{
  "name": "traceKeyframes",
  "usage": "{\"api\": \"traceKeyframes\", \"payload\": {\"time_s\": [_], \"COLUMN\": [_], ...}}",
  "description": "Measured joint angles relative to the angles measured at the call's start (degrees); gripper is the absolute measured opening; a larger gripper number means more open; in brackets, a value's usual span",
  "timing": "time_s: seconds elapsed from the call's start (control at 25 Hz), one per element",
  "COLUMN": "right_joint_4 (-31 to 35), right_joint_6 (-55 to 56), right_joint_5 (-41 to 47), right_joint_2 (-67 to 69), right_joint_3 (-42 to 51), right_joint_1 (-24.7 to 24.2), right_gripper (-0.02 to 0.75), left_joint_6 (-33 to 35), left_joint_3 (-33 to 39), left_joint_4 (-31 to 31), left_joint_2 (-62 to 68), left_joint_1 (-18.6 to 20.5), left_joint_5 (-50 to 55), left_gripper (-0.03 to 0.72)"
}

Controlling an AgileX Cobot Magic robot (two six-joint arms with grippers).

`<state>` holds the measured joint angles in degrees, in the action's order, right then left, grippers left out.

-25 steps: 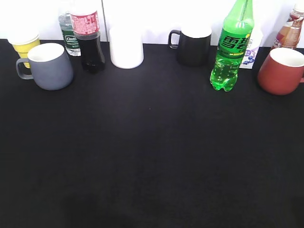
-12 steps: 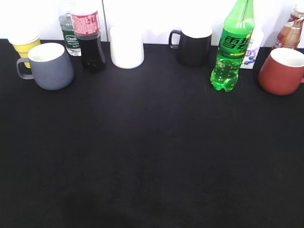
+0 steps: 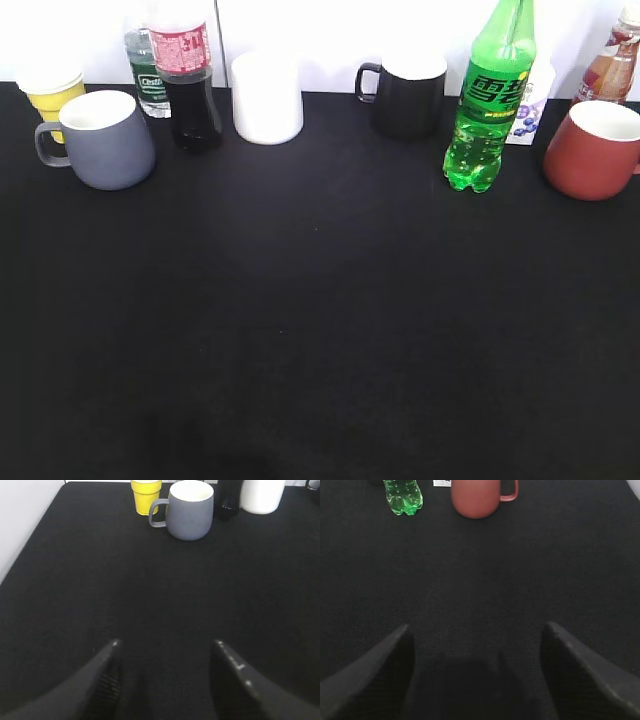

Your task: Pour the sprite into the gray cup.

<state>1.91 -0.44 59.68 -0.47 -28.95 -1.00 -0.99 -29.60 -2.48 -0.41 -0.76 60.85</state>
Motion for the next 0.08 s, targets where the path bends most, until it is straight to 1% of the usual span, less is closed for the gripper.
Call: {"api": "traceKeyframes", "payload": {"time_s": [0.08], "right_joint_4": [0.0], "right_joint_6": [0.0], "right_joint_5": [0.0], "right_joint_2": [0.0], "right_joint_3": [0.0], "right_joint_1": [0.0], "right_gripper": [0.594], "left_joint_6": [0.0], "left_joint_3": [0.0], "left_joint_4": [0.0], "left_joint_2": [0.0], "left_joint_1": [0.0], "left_joint_5": [0.0], "left_gripper": [0.377]}}
